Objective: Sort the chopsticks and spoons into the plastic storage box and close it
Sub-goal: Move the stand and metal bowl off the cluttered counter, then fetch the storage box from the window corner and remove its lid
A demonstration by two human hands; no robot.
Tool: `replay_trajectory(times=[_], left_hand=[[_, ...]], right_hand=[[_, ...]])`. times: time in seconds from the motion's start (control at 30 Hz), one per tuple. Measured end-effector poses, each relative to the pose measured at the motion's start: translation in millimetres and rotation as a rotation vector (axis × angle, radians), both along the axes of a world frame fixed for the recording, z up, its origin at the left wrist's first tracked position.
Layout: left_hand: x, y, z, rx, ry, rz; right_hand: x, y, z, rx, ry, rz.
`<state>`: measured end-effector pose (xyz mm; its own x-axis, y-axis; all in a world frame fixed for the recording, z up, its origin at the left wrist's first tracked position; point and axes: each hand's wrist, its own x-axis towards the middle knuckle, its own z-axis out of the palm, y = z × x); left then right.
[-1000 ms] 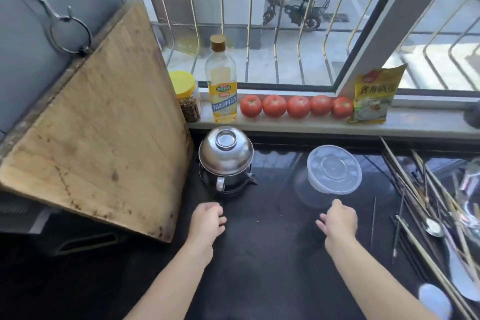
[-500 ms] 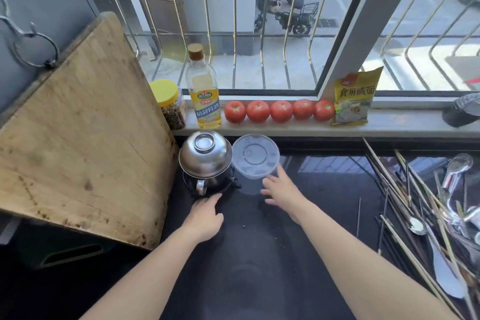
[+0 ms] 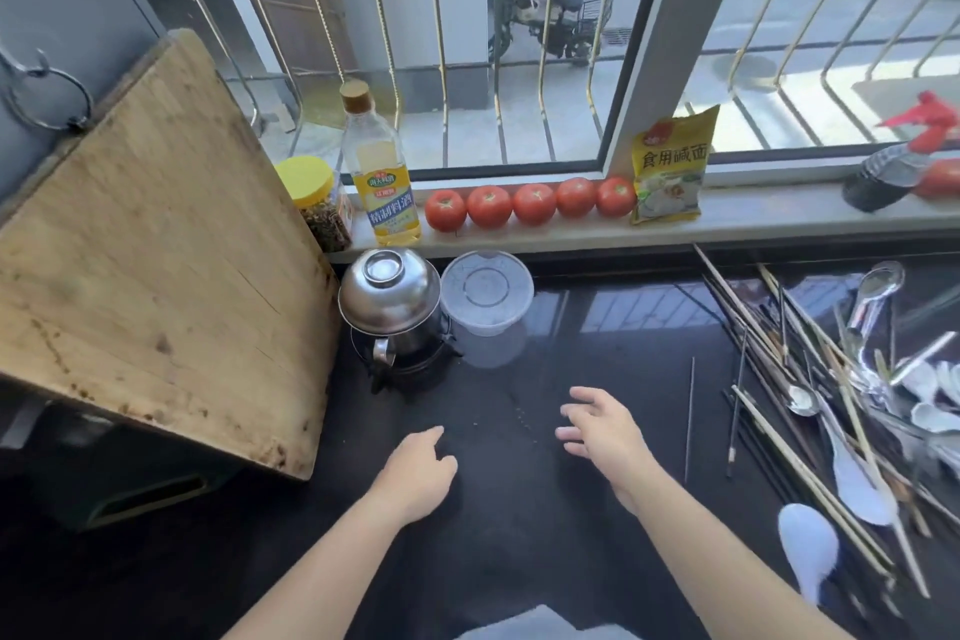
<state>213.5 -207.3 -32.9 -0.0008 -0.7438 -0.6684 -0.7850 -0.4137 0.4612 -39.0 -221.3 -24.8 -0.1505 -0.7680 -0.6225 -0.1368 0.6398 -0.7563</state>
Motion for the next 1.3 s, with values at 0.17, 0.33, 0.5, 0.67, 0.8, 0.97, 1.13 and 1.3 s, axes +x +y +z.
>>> replay_trajectory(times=[0.17, 0.33, 0.5, 0.67, 0.8, 0.97, 1.13, 1.3], left_hand=[[-49.6, 37.6, 13.3, -0.076, 0.09, 0.021], [-129.0, 83.0, 32.0, -0.014, 0.246, -0.138], [-190.9, 107.2, 44.6, 0.031, 0.274, -0.274], [-248.4, 118.8, 61.9, -0.045, 0.3, -0.221], [-325.9, 130.1, 67.3, -0.134, 0.344, -0.064], [-471.9, 181.8, 61.9, -0.043, 0.482, -0.036], [-554.8, 212.3, 78.9, 0.004, 0.464, -0.163], [-582.8, 190.5, 65.4, -0.117, 0.374, -0.099]], right_hand=[[-32.3, 88.5, 0.2, -0.061, 0.089, -0.182], [-101.4, 173.7, 19.9, -0.037, 0.245, -0.319], [-182.6, 229.9, 37.0, 0.031, 0.37, -0.45], [-246.0, 250.6, 53.2, -0.019, 0.305, -0.531], [-308.2, 269.8, 53.7, -0.087, 0.186, -0.523], [-423.6, 309.9, 58.4, -0.123, 0.144, -0.479], [-519.3, 337.5, 75.0, -0.139, 0.149, -0.561], [-566.7, 326.6, 67.0, -0.124, 0.166, -0.588]])
